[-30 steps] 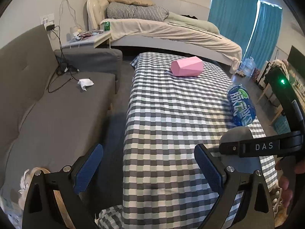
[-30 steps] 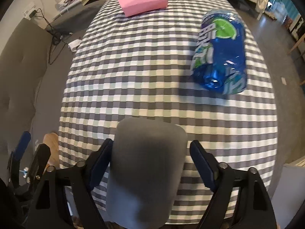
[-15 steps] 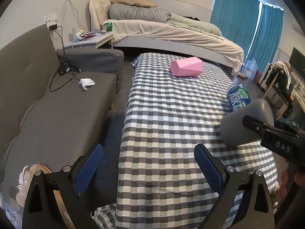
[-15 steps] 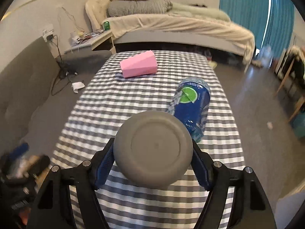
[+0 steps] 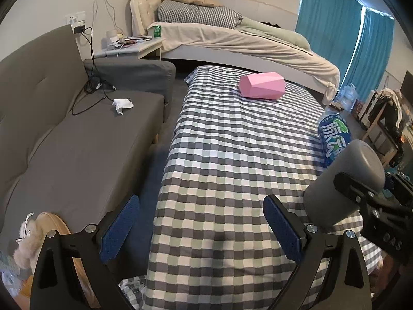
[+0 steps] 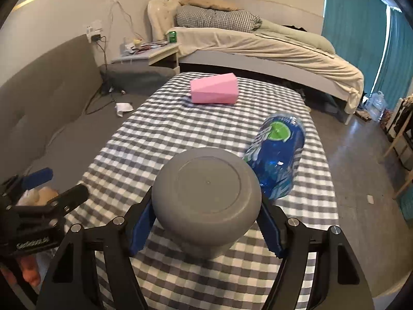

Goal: Flip cup upside down
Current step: 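Rotate the grey cup in the right gripper so its closed bottom faces up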

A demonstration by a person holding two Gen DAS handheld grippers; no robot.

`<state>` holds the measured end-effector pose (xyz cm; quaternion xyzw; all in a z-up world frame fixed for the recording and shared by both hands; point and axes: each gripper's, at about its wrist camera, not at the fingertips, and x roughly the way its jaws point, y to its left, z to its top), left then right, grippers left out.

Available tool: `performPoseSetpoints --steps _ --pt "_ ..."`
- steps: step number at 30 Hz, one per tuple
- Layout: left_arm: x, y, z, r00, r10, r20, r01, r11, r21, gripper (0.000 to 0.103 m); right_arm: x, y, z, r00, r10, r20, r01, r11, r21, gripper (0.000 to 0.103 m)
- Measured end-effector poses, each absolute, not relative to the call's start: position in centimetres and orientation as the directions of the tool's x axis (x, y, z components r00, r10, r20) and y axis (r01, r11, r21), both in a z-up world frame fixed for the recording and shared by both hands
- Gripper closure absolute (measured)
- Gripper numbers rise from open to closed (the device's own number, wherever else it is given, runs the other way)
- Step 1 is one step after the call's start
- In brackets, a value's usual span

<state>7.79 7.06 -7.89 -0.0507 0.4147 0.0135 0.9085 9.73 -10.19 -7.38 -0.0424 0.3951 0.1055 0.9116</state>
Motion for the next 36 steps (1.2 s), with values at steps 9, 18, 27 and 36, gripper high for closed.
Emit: performPoseSetpoints --steps 9,18,27,36 --pt "8.4 6.3 -8.2 0.658 -0.037 -0.752 -0.099 0.986 -0.136 0.004 9.2 -11.2 -9.2 0.628 0.174 -0.758 -0.245 0.969 0.019 0.015" --pt "8.7 5.2 -8.9 0.642 0.003 -0.767 -0.111 0.99 -0.09 0.004 9.4 -10.6 -12.1 0.58 0.19 -0.792 -0.297 0.955 0.011 0.032" --pt "9.0 6.5 -9.4 0.641 0.043 -0.766 -0.156 0.985 -0.076 0.004 10.0 -9.8 -12.2 0.604 0.205 -0.77 -0.299 0.954 0.019 0.032" --pt "9.3 7.6 -9.8 0.643 0.057 -0.764 -0.154 0.986 -0.057 0.004 12.2 -7.6 -12.2 0.631 0.191 -0.752 -0.305 0.952 -0.014 0.032"
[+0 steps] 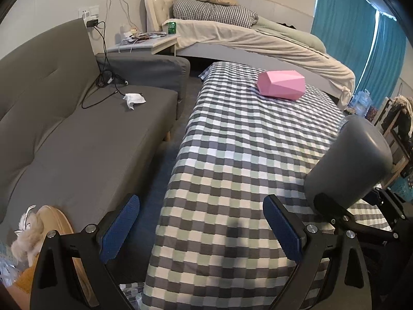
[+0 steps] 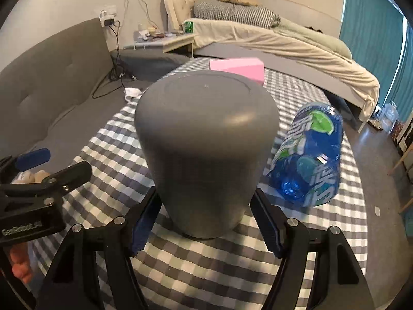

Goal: Flip cup upside down
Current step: 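Rotate the grey cup in the right gripper so its closed bottom faces up, then lower the cup onto the table rim-down and open the right gripper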

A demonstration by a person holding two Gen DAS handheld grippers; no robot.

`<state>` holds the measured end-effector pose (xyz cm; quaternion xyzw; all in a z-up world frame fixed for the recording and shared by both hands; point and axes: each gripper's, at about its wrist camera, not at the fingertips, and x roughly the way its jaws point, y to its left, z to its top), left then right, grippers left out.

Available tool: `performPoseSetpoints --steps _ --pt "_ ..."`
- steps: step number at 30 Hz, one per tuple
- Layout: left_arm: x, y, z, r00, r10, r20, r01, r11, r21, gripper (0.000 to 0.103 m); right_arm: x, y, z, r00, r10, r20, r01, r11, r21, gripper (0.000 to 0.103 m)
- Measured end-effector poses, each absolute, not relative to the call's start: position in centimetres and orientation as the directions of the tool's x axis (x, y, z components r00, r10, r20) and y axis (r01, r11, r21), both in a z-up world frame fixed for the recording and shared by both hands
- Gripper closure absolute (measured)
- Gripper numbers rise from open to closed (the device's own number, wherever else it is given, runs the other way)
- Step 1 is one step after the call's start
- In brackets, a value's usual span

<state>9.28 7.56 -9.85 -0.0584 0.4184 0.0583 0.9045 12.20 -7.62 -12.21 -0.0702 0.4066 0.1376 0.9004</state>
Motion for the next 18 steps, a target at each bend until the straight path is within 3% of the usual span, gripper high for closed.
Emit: performPoseSetpoints --steps 8,10,18 --pt "8.2 7.4 -9.5 0.653 0.031 -0.756 -0.148 0.985 -0.087 0.004 12.2 -7.6 -12.4 0.613 0.182 -0.769 -0.299 0.954 -0.012 0.031" --pt "7.7 7.2 -9.3 0.655 0.02 -0.755 -0.144 0.985 -0.098 0.004 12.0 -7.6 -12.7 0.594 0.186 -0.783 -0.305 0.952 -0.005 0.017" --pt "4.9 6.5 -7.0 0.673 0.023 -0.739 -0.15 0.983 -0.107 0.004 8.2 -8.6 -9.9 0.641 0.178 -0.747 -0.318 0.947 -0.048 0.017"
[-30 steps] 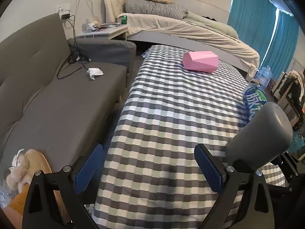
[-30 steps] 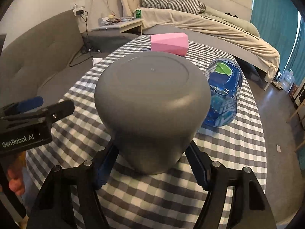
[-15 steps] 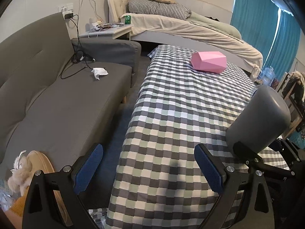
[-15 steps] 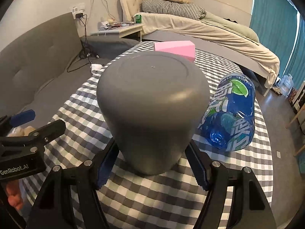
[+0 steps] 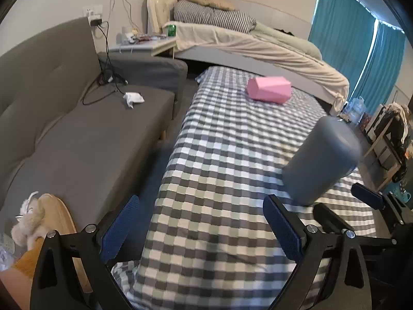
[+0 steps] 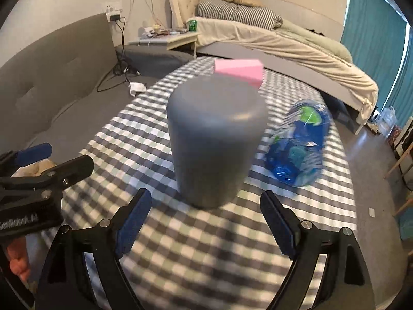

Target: Flip cup upside down

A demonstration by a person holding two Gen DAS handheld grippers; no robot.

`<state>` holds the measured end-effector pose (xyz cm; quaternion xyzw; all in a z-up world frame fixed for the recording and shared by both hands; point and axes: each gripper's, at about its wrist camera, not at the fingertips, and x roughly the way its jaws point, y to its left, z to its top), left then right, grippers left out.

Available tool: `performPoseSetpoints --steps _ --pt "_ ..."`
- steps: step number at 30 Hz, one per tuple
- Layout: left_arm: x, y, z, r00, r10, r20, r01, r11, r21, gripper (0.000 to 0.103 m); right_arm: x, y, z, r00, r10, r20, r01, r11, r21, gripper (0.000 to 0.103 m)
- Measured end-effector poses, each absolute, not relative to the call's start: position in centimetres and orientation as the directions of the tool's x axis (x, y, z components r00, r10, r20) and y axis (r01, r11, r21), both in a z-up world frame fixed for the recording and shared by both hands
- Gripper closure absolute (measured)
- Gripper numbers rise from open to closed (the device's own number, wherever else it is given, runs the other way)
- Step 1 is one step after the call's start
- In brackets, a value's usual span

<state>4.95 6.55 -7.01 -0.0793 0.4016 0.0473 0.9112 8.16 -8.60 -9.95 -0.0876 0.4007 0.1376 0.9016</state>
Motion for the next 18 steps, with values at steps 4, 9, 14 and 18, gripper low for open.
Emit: performPoseSetpoints --steps 4,9,14,18 --pt "3.0 5.0 -4.3 0.729 0.025 -0.684 -0.125 0.987 -0.097 0.004 6.4 -10.2 -8.1 0.679 0.162 -0.716 -0.282 0.958 -0.051 0.017" --pt "0.8 2.7 -0.9 0.792 -0.01 -0.61 -0.052 0.995 -0.084 0.004 2.9 -12.9 -5.5 0.729 0.141 -0.67 -0.225 0.974 -0.04 0.017" --pt "-1.0 0.6 1.6 0.861 -0.02 -0.508 0.007 1.0 -0.027 0.003 -0.8 -15.5 -3.0 0.784 0.118 -0.61 -0.178 0.983 -0.038 0.01" --pt "-1.5 -0.4 2.4 0.889 -0.004 -0.458 0.006 1.0 0.003 0.002 -3.0 -17.8 -1.4 0.841 0.082 -0.535 -0.106 0.994 -0.015 0.0"
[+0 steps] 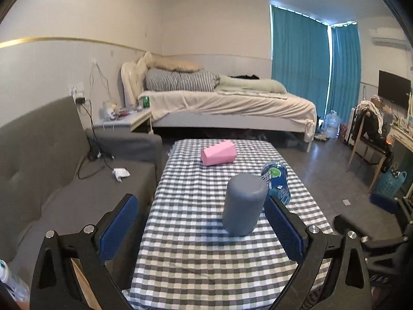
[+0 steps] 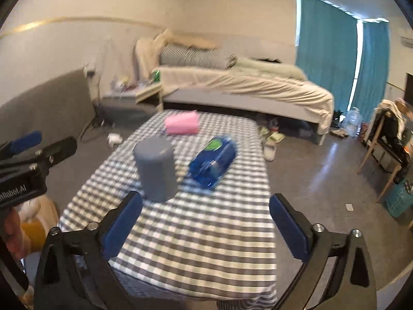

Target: Flip cup upside down

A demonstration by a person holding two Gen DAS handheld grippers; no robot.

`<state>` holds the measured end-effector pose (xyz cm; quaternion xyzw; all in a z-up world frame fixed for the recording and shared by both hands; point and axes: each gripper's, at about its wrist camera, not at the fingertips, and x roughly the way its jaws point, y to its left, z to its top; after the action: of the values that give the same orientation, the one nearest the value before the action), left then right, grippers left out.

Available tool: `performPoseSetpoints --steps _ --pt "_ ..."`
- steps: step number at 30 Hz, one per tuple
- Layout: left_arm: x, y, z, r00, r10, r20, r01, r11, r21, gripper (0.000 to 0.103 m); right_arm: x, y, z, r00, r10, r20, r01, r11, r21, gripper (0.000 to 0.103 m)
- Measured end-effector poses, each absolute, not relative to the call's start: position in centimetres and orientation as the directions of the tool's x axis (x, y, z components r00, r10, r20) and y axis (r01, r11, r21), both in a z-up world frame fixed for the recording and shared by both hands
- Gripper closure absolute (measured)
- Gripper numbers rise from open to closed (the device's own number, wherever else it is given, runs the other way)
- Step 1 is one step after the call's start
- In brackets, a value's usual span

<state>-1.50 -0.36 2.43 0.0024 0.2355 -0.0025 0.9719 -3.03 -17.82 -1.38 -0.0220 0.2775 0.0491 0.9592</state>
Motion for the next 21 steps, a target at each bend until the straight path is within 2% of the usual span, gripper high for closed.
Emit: performPoseSetpoints --steps 6,15,21 --pt "-1.0 -0.6 0.7 0.885 0.003 -0.466 -0.002 1.0 0.003 0.002 -3.1 -19.5 -1.1 0.864 0.052 -0.501 -0.045 0.999 0.025 0.0" --pt "-1.7 -0.3 0.0 0.882 -0.003 -0.471 0.005 1.0 0.003 0.002 -2.4 -17.8 -1.3 0.874 0.077 -0.479 -0.085 0.996 0.005 0.0" --pt "-1.6 0.0 0.1 0.881 -0.014 -0.473 0.004 1.0 -0.022 0.002 -2.1 -17.6 -1.6 0.864 0.084 -0.496 -0.093 0.996 0.007 0.0"
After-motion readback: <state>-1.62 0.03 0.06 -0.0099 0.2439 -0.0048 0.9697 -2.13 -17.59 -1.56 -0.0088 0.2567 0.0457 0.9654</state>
